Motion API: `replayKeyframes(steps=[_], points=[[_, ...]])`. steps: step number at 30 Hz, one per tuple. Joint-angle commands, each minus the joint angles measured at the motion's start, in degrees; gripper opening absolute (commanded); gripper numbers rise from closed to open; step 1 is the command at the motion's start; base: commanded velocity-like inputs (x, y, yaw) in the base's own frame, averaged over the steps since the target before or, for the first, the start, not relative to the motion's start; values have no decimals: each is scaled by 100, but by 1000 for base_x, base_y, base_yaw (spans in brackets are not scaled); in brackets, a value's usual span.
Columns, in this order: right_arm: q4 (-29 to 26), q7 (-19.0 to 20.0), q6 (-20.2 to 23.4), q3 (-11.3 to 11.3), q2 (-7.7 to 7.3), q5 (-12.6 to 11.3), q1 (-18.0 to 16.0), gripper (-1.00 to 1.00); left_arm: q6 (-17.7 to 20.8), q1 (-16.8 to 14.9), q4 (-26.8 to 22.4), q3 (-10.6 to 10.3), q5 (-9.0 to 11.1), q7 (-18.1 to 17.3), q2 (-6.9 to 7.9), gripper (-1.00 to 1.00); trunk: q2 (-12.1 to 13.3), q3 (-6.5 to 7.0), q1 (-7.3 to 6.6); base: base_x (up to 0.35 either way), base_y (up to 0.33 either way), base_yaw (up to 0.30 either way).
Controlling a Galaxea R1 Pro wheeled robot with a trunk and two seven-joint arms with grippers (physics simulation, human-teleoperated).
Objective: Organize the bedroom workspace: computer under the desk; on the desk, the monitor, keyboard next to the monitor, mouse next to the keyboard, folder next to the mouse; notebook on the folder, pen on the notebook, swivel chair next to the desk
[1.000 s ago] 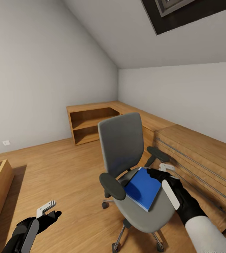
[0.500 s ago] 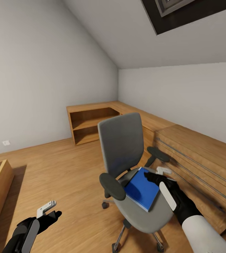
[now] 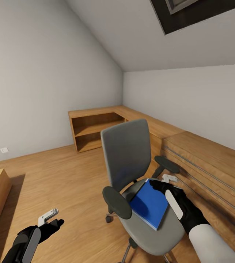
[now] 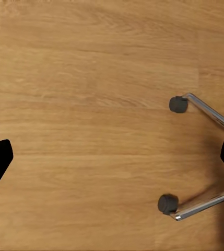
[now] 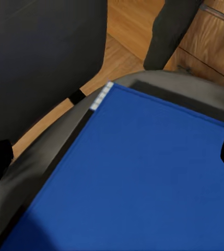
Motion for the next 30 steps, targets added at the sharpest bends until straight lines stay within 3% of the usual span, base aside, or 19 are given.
replayKeyframes(steps=[1, 8, 17, 30], points=[[-11, -57, 12, 31, 17, -62, -3, 100, 28, -3, -9, 2, 60, 44, 1, 100, -3, -6, 0, 13, 0, 0], [-8, -72, -7, 26, 171, -46, -3, 100, 45, -3, -26, 8, 67, 39, 4, 100, -3, -6, 0, 5, 0, 58], [4, -73, -23, 9, 181, -28, -3, 100, 44, -3, -59, 9, 74, 36, 1, 100, -3, -6, 0, 0, 0, 222], [24, -63, -232, -2, 167, -33, -3, 100, 40, -3, -178, 4, 70, 43, -25, 100, -3, -6, 0, 0, 0, 29]])
